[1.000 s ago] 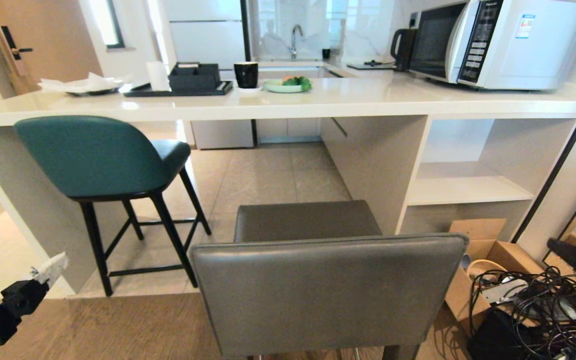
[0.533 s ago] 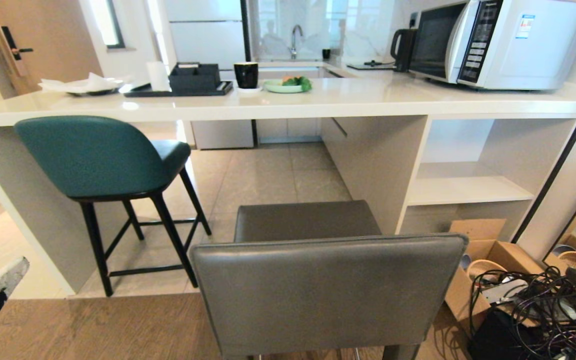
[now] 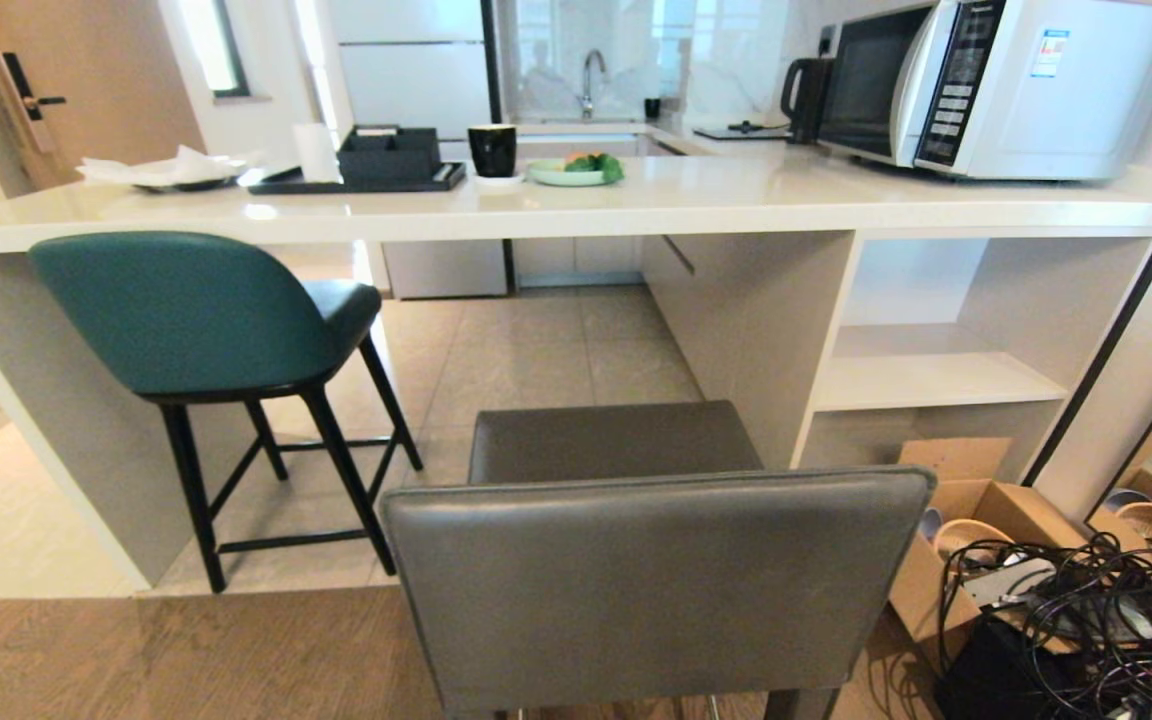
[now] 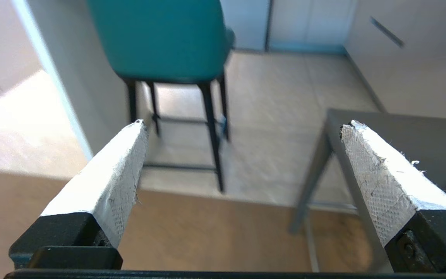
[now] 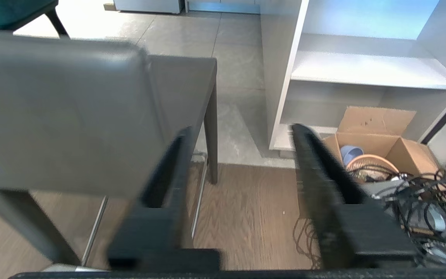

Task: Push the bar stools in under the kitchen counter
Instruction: Pull the blue chair out from under the dining table

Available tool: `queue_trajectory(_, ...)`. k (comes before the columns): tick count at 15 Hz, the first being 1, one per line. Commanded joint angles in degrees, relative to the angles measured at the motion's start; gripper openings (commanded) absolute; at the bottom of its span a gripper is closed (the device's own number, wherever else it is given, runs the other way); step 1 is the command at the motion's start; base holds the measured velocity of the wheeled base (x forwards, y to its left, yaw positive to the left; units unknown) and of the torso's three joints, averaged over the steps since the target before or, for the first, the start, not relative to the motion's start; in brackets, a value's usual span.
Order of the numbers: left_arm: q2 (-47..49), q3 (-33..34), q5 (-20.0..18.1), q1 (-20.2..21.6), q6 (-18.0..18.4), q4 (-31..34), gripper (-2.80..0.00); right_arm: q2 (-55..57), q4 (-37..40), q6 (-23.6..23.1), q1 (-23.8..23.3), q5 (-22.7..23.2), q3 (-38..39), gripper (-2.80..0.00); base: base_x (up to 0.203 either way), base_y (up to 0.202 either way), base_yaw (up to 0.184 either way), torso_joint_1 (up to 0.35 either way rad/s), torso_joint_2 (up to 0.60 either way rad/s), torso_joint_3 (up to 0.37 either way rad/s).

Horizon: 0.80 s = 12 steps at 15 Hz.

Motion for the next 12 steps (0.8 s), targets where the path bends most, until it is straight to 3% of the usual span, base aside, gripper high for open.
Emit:
queue_trajectory(1, -5.32, -0.45, -0.04, 0.77, 2.29, 1.68, 0.0, -7.19, 5.09, -0.04, 0.02, 0.27, -0.84, -2.8, 0.0, 0.0, 0.0, 0.0, 0.0, 0.0)
queue_trajectory(3, -9.37, -1.22, -0.89, 1.33, 2.88, 7.5, 0.0, -11.35, 9.54, -0.21, 0.02, 0.54, -0.75, -2.8, 0.0, 0.0, 0.0, 0.0, 0.0, 0.0)
queue_trajectory(6, -16.87, -1.44, -2.5, 3.02, 3.1, 15.52, 0.0, -11.55, 10.27, -0.75, 0.0, -0.21, -1.52, -2.8, 0.0, 0.0, 0.0, 0.0, 0.0, 0.0)
queue_trajectory(9, -22.88, -1.46, -7.49, 4.06, 3.21, 23.37, 0.0, -11.55, 10.36, -0.92, 0.0, 0.14, -0.26, -2.8, 0.0, 0.0, 0.0, 0.0, 0.0, 0.0)
queue_trajectory(12, -26.59, 0.29, -8.84, 4.28, 3.33, 26.64, 0.0, -11.55, 10.36, -1.01, 0.01, 2.07, 0.99, -2.8, 0.0, 0.0, 0.0, 0.0, 0.0, 0.0)
